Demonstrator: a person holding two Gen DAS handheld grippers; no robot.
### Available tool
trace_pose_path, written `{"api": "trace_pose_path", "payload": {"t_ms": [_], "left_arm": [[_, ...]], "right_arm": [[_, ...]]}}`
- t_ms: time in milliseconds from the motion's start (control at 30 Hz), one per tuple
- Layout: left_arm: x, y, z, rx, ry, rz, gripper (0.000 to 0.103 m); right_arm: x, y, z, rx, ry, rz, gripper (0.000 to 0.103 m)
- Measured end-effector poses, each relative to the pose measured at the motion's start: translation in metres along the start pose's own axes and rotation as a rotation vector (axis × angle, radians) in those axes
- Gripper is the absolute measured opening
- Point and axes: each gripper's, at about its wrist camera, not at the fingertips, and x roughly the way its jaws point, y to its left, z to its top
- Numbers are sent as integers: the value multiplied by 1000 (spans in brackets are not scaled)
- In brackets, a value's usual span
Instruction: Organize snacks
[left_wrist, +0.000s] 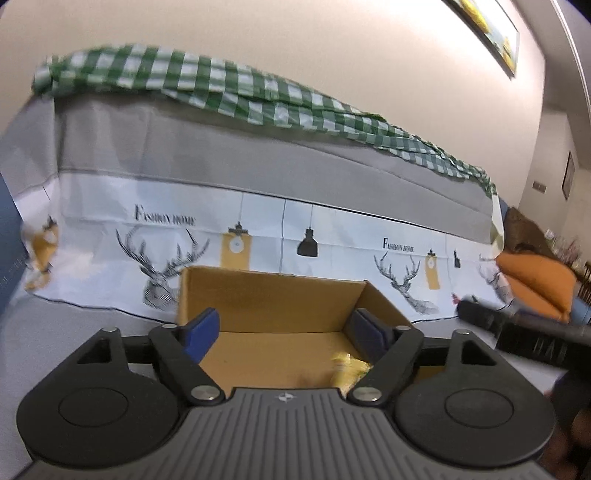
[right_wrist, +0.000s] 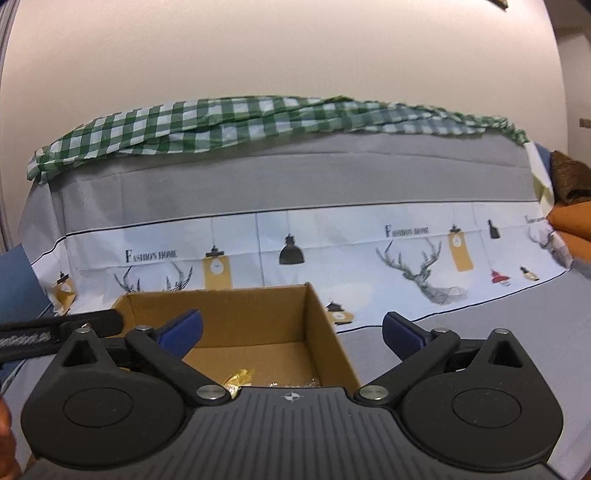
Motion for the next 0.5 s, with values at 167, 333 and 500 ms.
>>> {"api": "trace_pose_path", "payload": {"t_ms": [167,333,500], "left_arm": [[-36,-8,-8,64,-51,28,85],[-72,-10,-19,58,-9,37,94],[-98,-16,-34,16,73,30,103]], "right_arm": [[-20,-13,0,64,-35,-7,102],[-42,-25,-2,105,-2,-2,102],[-72,-20,-13,54,24,45,102]]}}
